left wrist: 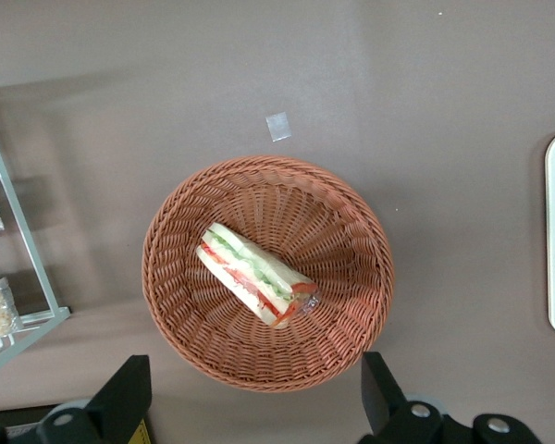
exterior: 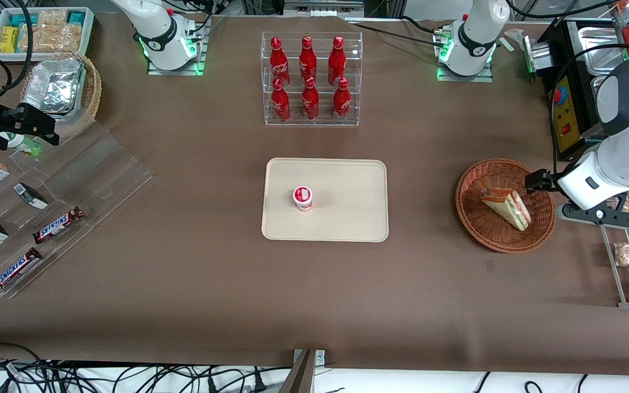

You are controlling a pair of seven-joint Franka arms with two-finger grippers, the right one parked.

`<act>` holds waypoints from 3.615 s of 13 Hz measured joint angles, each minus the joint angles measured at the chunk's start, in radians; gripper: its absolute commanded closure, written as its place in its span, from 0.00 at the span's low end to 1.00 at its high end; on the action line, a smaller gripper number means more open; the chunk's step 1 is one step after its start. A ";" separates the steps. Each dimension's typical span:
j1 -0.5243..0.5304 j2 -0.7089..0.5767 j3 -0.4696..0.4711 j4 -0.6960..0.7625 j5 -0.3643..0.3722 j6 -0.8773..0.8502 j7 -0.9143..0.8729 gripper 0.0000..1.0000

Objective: Place sandwich from basket to tray
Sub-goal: 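Lower the open left gripper over the wrapped sandwich in the basket, then close the left gripper on the wrapped sandwich and lift it, then carry the sandwich with the left gripper over the cream tray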

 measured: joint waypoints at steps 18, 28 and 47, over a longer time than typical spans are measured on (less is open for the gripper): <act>0.065 0.152 0.019 -0.268 -0.001 0.346 -0.900 0.00; 0.056 0.151 0.010 -0.450 -0.001 0.535 -1.003 0.00; -0.001 0.094 -0.038 -0.235 0.044 0.127 -0.985 0.69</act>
